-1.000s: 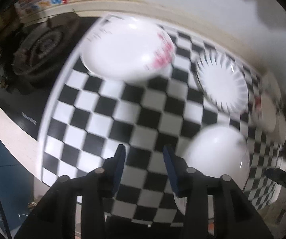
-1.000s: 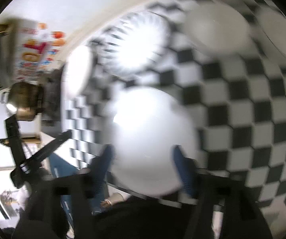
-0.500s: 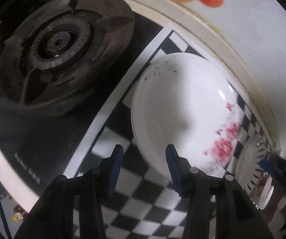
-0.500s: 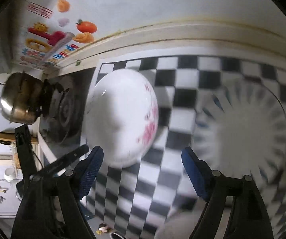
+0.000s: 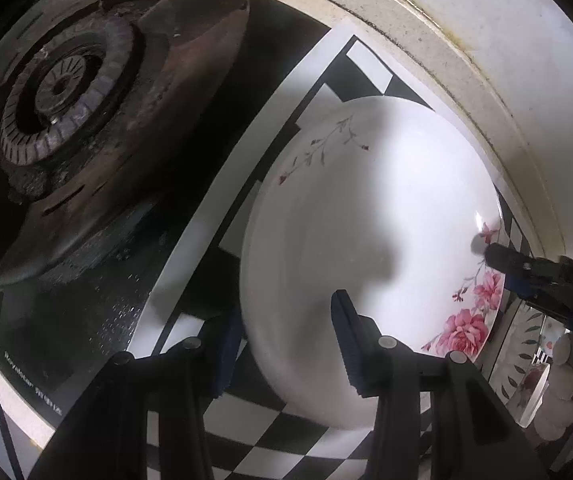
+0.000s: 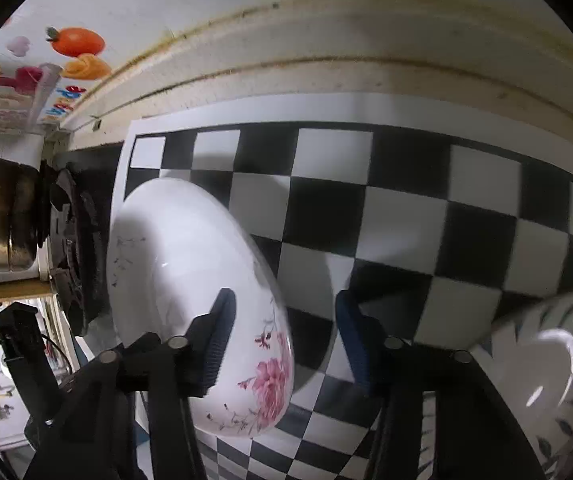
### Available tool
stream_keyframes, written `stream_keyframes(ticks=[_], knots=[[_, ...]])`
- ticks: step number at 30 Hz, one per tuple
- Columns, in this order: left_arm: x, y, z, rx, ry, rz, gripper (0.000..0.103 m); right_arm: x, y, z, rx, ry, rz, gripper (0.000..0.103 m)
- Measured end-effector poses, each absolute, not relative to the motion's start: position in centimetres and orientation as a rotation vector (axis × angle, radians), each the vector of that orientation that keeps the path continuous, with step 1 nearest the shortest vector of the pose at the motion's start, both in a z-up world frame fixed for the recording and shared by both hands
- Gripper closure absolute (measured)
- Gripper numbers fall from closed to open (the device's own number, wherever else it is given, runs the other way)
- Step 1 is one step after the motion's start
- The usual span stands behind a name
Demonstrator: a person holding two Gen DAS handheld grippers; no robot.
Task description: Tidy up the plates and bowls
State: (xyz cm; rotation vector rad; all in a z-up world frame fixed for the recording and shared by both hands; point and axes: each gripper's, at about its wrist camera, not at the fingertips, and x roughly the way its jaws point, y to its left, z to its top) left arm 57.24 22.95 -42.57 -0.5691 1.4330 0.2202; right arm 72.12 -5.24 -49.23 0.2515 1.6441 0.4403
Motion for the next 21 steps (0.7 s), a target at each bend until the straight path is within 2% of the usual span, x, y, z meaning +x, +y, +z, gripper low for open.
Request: stream_keyframes(ticks=[2, 4, 5, 6, 21], knots=[[57.6, 22.7, -42.7, -0.569, 1.419, 0.231, 0.068, 72.2, -5.0, -49.6, 0.245, 1.654, 0.451, 0.056], [57.9, 22.8, -42.7, -0.576, 1.404, 0.244, 0.071, 72.7, -4.6, -49.7, 0.24, 1.663, 0.476, 0.068], [58.0, 22.8, -42.7, -0.568, 1.396, 0.243, 0.073, 72.9, -4.4, -50.0, 0.238, 1.677, 0.484, 0.069], [57.9, 22.7, -42.7, -0.562, 1.39, 0.245, 0.076, 72.9, -4.4, -49.9, 0.236, 1.669, 0.485, 0.084], [57.1, 22.8, -40.2, -0.455, 1.323, 0.212, 0.076, 70.7, -4.8, -48.0, 0.134, 1.61, 0.49, 0.089]])
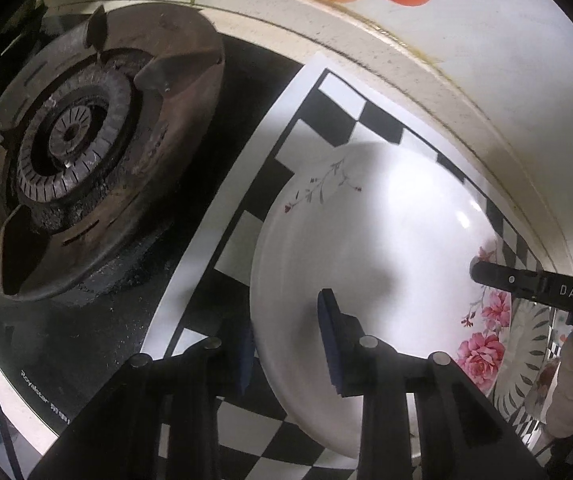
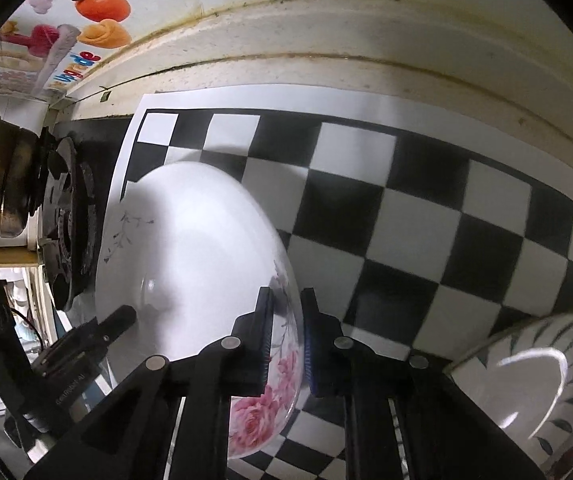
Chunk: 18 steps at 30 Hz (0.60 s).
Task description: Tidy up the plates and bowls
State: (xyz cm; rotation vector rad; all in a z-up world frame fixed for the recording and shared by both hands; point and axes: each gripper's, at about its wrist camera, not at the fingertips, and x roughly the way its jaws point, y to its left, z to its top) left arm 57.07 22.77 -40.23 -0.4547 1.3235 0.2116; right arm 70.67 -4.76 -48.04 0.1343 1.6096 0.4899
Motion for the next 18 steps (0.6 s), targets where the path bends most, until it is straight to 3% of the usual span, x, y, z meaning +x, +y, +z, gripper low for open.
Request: stream_keyframes(ticks=[18], knots=[[53.2, 19.0, -33.9, -0.362, 1.263, 0.098, 0.076, 64.3, -11.1, -43.4, 0.288, 1.514, 0.458, 0.09]])
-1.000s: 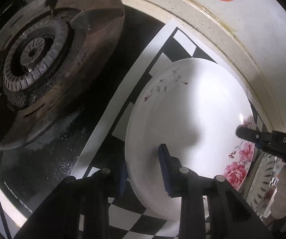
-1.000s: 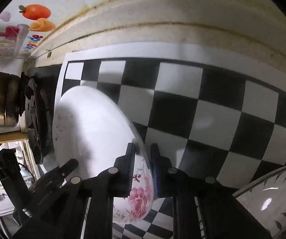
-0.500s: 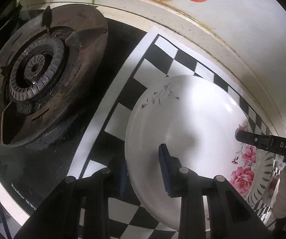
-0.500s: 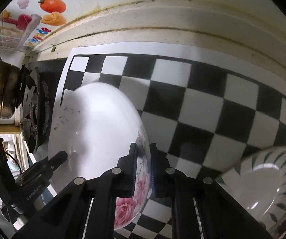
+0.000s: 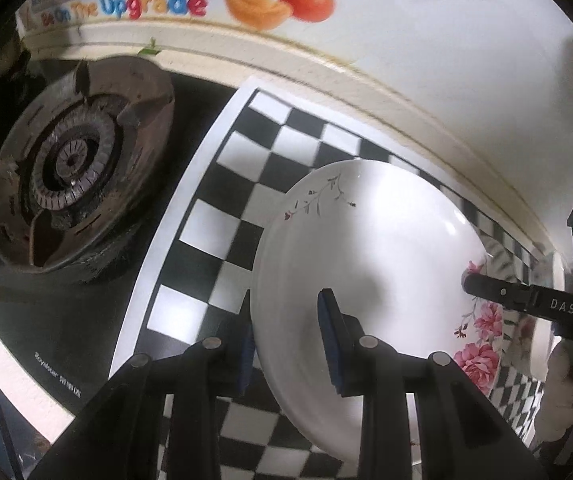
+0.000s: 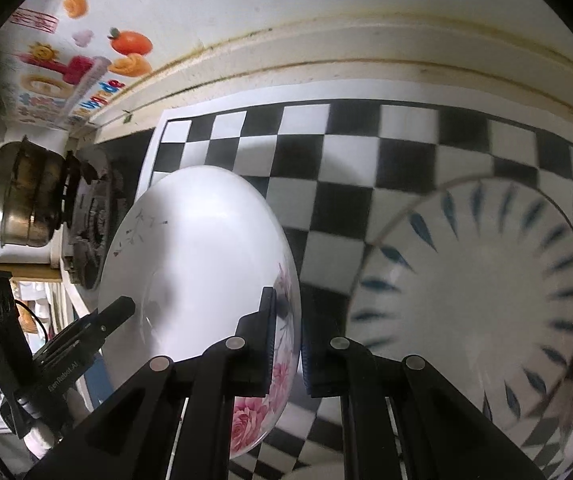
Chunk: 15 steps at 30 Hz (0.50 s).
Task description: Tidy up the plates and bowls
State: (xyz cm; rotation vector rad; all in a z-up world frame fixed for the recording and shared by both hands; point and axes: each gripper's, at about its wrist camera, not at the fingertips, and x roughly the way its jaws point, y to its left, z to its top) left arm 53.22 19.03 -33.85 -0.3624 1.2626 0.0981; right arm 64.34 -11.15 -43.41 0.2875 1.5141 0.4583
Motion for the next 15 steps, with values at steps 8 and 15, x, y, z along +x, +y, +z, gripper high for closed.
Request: stream_keyframes(ticks=[8, 15], knots=[[50.8, 15.2, -29.1, -0.288, 1.216, 0.008, 0.076, 58.3, -16.1, -38.7, 0.361, 1.44, 0.407, 0.09], [48.9, 11.0, -26.7, -0.225, 1.196, -0.084, 0.076, 52.6, -21.0, -35.1, 0.417, 1.371, 0.348, 0.09]])
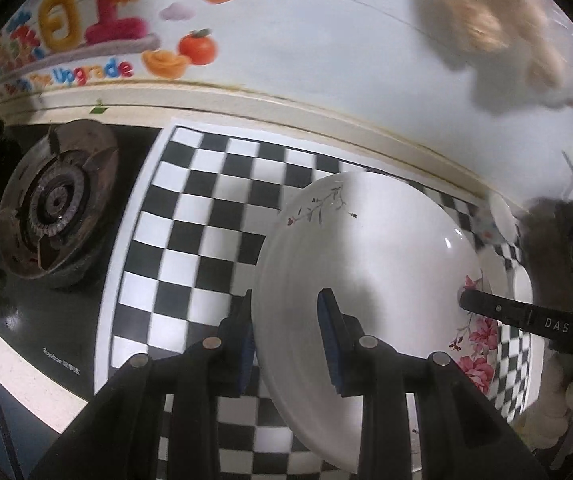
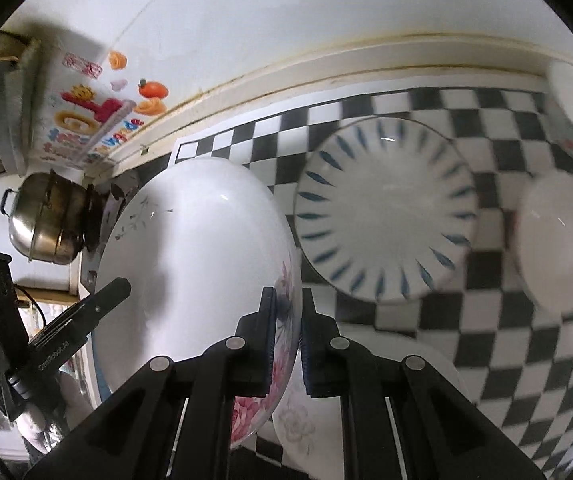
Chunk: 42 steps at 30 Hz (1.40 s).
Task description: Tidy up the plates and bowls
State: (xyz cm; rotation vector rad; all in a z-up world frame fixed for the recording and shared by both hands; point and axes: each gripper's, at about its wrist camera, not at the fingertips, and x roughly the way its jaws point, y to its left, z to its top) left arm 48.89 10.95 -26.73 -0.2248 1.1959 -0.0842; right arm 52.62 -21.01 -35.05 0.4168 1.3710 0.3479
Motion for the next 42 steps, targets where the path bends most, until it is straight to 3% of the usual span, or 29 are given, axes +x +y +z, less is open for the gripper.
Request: stream_keyframes(ticks=[10, 20, 28, 42], knots=[[45.4, 5.2, -27.4, -0.18, 1.235, -0.212, 0.076, 44.3, -27.3, -34.2, 0.499, 1.329, 0.242, 0.09], [43.9, 0.5, -31.9, -0.109, 1.326, -0.288, 0.076, 38.6, -31.6, -39.6, 0.574, 1.39, 0.138, 0.09], [43.4, -1.4, -36.1, -0.023, 1.418, -0.297, 0.076, 37.6, -32.7, -43.1, 0.585, 1.433, 0.102, 0.09], [42.8, -2.1, -38.3, 0.078, 1.486, -0.284, 0.076, 37.5, -32.3, -45.5, 0.559, 1.485, 0.091, 0.091]])
